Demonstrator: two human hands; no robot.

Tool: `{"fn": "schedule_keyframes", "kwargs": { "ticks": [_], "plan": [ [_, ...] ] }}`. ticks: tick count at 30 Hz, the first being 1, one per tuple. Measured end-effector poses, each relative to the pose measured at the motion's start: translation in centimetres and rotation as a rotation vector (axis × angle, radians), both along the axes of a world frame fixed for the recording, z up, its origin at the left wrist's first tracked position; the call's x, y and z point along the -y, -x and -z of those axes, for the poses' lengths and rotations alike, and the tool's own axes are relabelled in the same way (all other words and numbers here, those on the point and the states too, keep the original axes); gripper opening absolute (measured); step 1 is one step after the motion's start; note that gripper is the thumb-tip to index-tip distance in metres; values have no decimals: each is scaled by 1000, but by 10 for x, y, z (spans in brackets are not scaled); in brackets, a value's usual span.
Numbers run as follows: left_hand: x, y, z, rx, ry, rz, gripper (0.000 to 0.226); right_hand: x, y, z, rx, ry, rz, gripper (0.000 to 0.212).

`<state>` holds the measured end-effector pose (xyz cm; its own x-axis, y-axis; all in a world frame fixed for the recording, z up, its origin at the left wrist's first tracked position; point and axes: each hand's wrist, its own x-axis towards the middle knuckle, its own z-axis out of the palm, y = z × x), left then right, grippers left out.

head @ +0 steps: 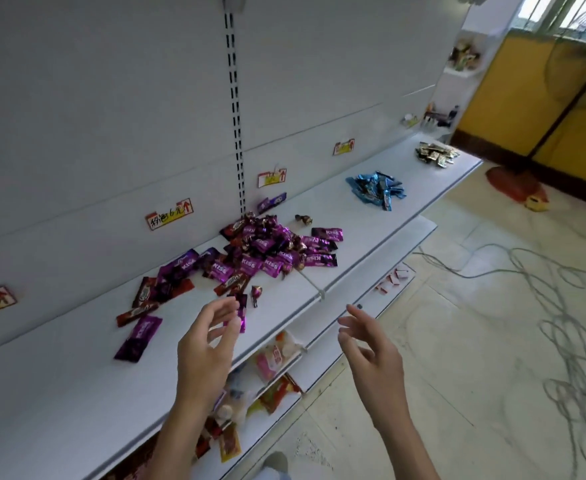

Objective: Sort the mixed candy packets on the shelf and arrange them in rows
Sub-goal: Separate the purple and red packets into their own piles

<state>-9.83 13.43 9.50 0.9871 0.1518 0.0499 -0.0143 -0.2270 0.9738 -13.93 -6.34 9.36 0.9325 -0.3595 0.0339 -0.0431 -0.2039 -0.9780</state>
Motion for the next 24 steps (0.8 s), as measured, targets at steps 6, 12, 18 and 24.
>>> {"fn": "schedule_keyframes", "kwargs": {
  "ticks": [6, 12, 18, 24],
  "plan": [
    [8, -47, -4, 25, -21, -99, 25, 14, -85, -2, 22, 36, -138, 31],
    [3, -61, 20, -41, -41, -376, 20, 10, -158, 17, -44, 150, -424, 33],
    [-14, -51, 60, -187, -259, -599, 31, -16, -185, 54, -98, 285, -664, 37],
    [-42, -37, 101, -458, -578, -556, 56, -39, -186, 92, -16, 478, -850, 38]
  ]
}}
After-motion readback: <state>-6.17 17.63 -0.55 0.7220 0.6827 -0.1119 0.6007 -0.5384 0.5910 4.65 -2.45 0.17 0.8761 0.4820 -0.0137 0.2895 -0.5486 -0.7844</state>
